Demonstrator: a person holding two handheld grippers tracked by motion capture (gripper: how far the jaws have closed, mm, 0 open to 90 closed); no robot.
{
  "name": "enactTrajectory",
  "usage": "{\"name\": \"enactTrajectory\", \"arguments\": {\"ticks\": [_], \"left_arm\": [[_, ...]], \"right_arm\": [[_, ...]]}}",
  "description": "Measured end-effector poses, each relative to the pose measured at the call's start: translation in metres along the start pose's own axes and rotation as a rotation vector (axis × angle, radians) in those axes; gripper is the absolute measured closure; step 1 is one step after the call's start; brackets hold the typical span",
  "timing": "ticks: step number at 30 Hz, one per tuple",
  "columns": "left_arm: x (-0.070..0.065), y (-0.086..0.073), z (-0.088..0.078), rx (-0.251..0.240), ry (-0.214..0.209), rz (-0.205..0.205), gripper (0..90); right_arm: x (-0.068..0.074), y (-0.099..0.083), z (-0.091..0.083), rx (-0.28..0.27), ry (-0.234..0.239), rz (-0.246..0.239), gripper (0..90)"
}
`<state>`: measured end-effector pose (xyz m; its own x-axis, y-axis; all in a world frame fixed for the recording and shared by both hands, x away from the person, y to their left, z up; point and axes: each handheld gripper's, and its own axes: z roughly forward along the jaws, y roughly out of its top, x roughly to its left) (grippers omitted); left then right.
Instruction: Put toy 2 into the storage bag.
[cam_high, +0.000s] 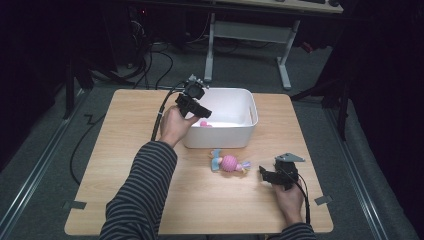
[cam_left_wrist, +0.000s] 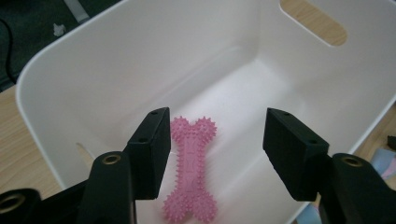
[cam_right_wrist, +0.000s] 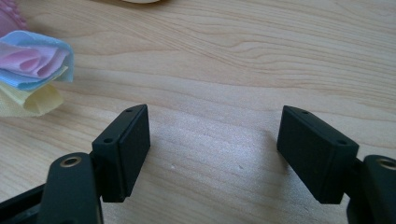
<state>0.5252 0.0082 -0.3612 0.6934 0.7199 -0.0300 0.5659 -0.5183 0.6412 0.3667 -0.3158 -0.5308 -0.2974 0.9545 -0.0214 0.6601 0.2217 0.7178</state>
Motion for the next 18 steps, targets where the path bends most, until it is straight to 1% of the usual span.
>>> {"name": "enactTrajectory", "arguments": {"ticks": [1,2,3,6,7,8,9,10,11,12,15,18], "left_arm": [[0.001,-0.001,-0.007,-0.021,0.002,-0.006,41.5],[0.002,-0.003,-0.011,-0.031,0.002,-0.010,41.3],[0.002,-0.003,-0.011,-0.031,0.002,-0.010,41.3],[0.004,-0.009,-0.023,-0.042,0.020,-0.013,40.6],[0.004,-0.011,-0.025,-0.048,0.020,-0.018,40.6],[0.006,-0.014,-0.028,-0.042,0.019,-0.018,40.2],[0.005,-0.016,-0.030,-0.040,0.027,-0.019,39.0],[0.005,-0.018,-0.032,-0.037,0.038,-0.010,38.6],[0.006,-0.022,-0.038,-0.043,0.048,-0.009,38.2],[0.006,-0.022,-0.038,-0.043,0.048,-0.009,38.0],[0.011,-0.027,-0.048,-0.067,0.040,-0.023,37.7],[0.014,-0.033,-0.057,-0.084,0.042,-0.032,37.2]], "right_arm": [[0.000,0.000,0.000,0.001,-0.001,0.002,25.9],[0.000,0.000,0.000,0.000,0.000,0.000,25.9],[0.000,0.000,0.000,0.000,0.000,0.000,25.9],[0.000,0.000,0.000,0.000,0.000,-0.001,25.9],[0.000,0.000,0.000,0.000,0.000,-0.001,25.9],[0.000,0.000,0.000,0.000,0.000,-0.001,25.9],[0.000,0.000,0.000,0.000,0.000,-0.001,25.8],[0.000,0.000,0.000,0.000,0.000,0.000,25.9],[0.000,0.000,0.000,0.001,0.000,0.001,25.9],[0.000,0.000,0.000,0.001,0.000,0.001,25.9],[0.000,0.000,0.000,0.001,0.000,0.000,25.9],[0.000,0.000,0.000,0.001,0.000,0.001,25.8]]}}
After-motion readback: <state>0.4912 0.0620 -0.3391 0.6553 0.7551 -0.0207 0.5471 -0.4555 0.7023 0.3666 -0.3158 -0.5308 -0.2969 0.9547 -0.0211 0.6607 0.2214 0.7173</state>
